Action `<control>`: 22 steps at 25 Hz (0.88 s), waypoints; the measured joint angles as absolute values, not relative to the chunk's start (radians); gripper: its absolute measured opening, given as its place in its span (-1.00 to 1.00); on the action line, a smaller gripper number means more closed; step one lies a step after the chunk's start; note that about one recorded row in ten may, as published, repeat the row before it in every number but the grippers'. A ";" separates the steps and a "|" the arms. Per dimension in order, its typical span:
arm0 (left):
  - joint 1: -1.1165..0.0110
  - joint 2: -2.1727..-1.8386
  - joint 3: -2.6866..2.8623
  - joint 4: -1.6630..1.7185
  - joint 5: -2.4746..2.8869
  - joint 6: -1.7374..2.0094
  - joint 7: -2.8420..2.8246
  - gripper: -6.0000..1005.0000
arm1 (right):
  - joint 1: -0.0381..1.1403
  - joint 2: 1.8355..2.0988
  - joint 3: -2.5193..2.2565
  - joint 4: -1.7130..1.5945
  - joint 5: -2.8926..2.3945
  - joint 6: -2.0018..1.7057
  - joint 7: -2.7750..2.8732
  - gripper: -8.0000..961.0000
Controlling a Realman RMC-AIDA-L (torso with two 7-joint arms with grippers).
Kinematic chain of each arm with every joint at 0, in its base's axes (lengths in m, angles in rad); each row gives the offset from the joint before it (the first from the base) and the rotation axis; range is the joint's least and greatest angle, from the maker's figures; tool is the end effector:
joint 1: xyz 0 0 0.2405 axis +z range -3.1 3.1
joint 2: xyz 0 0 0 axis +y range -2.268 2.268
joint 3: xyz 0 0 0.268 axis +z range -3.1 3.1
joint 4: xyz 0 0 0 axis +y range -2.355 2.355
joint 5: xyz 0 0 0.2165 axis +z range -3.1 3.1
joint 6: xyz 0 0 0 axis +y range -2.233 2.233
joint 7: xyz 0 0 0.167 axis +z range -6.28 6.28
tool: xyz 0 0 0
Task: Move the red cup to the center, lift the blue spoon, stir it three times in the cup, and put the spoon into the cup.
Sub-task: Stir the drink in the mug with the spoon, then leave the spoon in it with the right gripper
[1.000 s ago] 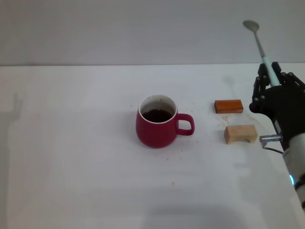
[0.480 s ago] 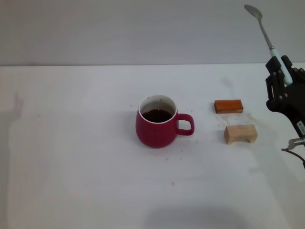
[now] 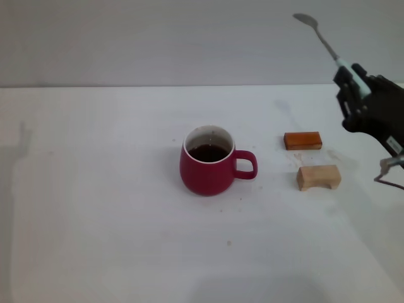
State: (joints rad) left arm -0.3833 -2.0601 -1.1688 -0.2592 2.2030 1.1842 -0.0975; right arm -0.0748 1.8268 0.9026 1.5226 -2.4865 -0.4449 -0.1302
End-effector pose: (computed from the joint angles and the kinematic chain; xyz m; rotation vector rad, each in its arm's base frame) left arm -0.3708 0.3609 0.0447 -1.1641 -0.6165 -0.7412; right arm 0.1953 0.3035 -0.0057 -1.8563 0.5779 0.8665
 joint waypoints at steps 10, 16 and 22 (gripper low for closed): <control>-0.385 -2.059 -1.169 -0.259 2.201 1.183 -0.097 0.72 | -0.096 1.901 1.093 1.802 -2.649 0.109 -0.134 -0.67; -0.386 -2.059 -1.169 -0.259 2.201 1.182 -0.098 0.72 | -0.044 1.955 1.187 1.897 -2.653 0.401 -0.195 -0.67; -0.389 -2.059 -1.173 -0.259 2.201 1.182 -0.099 0.72 | 0.053 2.066 1.331 1.954 -2.651 0.721 -0.327 -0.67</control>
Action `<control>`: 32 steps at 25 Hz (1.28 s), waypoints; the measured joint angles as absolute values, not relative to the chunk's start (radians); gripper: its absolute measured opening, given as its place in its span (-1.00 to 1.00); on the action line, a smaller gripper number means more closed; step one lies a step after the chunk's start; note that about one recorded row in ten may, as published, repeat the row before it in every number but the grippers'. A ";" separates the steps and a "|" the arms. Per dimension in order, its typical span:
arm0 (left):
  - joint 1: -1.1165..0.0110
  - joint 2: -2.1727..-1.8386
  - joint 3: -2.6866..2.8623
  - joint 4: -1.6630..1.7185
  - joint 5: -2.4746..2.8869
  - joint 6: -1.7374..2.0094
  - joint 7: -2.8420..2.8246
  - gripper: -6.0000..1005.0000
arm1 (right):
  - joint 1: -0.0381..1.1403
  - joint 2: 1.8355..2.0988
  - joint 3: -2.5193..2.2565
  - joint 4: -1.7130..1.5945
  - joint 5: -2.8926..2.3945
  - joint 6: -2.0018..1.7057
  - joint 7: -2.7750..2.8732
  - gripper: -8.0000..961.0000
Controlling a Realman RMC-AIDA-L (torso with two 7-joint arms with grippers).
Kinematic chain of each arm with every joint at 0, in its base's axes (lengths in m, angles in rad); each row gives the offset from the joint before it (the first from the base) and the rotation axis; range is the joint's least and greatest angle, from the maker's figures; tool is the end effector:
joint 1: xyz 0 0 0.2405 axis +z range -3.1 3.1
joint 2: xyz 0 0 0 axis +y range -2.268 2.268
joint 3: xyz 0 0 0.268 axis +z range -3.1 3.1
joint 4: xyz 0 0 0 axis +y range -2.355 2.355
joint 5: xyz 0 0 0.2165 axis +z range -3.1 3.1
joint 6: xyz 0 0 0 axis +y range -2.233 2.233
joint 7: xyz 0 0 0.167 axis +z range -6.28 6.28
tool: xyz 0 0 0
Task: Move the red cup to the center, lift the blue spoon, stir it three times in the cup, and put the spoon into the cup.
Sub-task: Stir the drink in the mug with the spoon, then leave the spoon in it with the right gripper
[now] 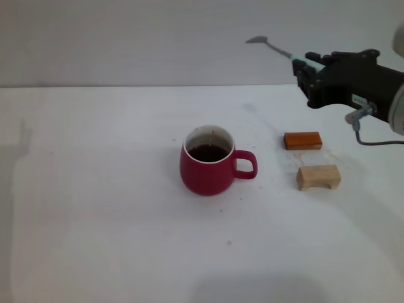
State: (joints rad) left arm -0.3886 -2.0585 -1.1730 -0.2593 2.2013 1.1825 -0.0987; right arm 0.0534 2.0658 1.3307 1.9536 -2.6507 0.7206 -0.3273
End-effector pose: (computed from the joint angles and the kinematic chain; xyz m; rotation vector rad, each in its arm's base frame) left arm -0.3700 0.3629 0.0462 -1.1603 -0.6158 -0.7451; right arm 0.1210 0.3380 0.0127 -2.1468 0.5385 0.3612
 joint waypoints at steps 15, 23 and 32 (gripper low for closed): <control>-0.393 -2.060 -1.178 -0.259 2.201 1.183 -0.100 0.72 | 0.382 2.069 1.537 1.912 -2.529 1.174 -0.339 -0.67; -0.402 -2.061 -1.178 -0.259 2.201 1.182 -0.100 0.72 | 0.538 2.069 1.637 1.831 -2.496 1.384 -0.340 -0.67; -0.407 -2.063 -1.178 -0.259 2.201 1.181 -0.100 0.72 | 0.697 2.065 1.767 1.719 -2.459 1.589 -0.383 -0.67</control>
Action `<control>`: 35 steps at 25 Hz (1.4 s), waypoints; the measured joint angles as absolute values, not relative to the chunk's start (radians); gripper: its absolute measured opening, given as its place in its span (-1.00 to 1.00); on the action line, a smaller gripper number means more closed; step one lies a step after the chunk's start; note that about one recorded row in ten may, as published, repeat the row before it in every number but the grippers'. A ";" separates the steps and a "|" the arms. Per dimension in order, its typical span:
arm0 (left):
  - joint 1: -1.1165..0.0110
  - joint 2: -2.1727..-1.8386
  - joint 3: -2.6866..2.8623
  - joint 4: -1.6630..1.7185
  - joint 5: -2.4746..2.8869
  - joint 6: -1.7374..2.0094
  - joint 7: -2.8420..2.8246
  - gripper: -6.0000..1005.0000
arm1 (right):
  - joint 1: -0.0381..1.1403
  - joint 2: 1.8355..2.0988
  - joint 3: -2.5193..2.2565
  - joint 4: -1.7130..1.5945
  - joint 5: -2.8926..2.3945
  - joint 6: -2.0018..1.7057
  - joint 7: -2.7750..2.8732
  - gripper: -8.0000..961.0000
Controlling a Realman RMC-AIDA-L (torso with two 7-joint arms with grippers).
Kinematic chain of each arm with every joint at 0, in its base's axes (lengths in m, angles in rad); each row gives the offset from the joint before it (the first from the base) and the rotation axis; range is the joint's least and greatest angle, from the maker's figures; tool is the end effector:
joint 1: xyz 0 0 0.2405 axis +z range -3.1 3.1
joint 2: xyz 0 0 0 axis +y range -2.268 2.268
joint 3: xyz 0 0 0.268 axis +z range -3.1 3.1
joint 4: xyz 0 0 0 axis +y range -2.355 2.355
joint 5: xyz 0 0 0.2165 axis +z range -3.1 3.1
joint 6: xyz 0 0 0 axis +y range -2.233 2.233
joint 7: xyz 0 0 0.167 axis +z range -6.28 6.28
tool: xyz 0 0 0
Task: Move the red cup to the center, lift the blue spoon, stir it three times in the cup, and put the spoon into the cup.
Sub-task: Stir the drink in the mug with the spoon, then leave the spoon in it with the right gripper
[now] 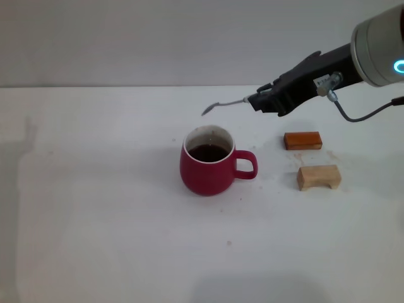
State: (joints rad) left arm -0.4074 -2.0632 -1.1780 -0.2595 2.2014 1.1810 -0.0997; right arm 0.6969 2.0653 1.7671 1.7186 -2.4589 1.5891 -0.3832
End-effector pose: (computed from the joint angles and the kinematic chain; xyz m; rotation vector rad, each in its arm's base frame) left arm -0.3629 0.3695 0.0446 -1.1630 -0.6128 -0.7636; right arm 0.0668 0.3771 0.0160 -2.5927 0.6706 -0.0733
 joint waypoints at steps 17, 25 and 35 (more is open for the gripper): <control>-0.397 -2.065 -1.178 -0.268 2.201 1.183 -0.101 0.72 | 0.907 2.023 1.813 1.361 -2.466 1.630 -0.472 -0.67; -0.397 -2.066 -1.178 -0.269 2.200 1.185 -0.101 0.72 | 1.003 2.004 1.813 1.179 -2.469 1.593 -0.508 -0.67; -0.396 -2.066 -1.178 -0.272 2.200 1.192 -0.102 0.72 | 1.119 1.994 1.808 0.959 -2.493 1.528 -0.569 -0.67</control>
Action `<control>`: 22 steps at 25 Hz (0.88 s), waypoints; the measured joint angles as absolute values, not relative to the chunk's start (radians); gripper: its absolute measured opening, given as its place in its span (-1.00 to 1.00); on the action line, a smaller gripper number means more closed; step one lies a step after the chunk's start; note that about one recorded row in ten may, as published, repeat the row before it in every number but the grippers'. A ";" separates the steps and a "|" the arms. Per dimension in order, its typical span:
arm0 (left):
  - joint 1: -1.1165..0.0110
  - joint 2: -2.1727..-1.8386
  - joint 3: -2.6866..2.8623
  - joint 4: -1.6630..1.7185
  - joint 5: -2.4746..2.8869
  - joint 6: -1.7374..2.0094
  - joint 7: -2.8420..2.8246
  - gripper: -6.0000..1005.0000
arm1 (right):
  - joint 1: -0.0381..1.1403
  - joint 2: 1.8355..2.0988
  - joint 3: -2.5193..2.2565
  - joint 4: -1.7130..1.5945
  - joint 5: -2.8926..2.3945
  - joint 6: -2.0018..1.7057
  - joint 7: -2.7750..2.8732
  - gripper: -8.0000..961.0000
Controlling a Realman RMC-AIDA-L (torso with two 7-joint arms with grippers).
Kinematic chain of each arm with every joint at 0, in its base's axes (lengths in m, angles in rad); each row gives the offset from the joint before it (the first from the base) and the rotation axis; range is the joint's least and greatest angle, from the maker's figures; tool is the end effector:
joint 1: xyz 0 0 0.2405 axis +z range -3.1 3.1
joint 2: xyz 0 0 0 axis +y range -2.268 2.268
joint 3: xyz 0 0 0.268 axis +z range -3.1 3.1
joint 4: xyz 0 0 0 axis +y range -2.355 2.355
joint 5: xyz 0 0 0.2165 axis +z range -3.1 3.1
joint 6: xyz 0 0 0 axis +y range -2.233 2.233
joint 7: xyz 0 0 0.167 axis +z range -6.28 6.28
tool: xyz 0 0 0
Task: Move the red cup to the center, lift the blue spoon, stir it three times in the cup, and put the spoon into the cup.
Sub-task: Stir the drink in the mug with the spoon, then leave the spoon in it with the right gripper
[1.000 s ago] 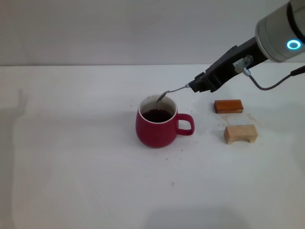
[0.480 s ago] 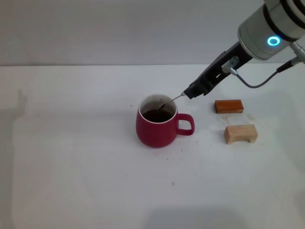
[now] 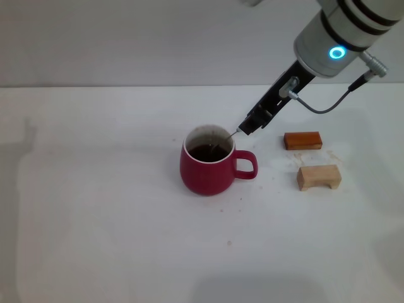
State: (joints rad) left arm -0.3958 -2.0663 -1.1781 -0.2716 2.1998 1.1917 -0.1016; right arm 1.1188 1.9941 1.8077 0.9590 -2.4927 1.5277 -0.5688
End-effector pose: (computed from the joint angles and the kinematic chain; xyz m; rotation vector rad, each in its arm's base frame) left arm -0.3624 0.3663 0.0445 -1.1518 -0.6133 -0.7760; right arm 0.0735 0.4431 -0.0336 -2.7261 0.7075 -0.4870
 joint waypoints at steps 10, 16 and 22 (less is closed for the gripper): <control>-0.396 -2.066 -1.178 -0.271 2.200 1.193 -0.113 0.72 | 1.187 2.009 1.806 0.851 -2.550 1.490 -0.600 -0.67; -0.398 -2.065 -1.179 -0.262 2.200 1.193 -0.129 0.72 | 1.205 2.019 1.803 0.849 -2.558 1.502 -0.600 -0.67; -0.401 -2.065 -1.181 -0.261 2.200 1.193 -0.130 0.72 | 1.219 2.040 1.778 0.849 -2.553 1.515 -0.605 -0.67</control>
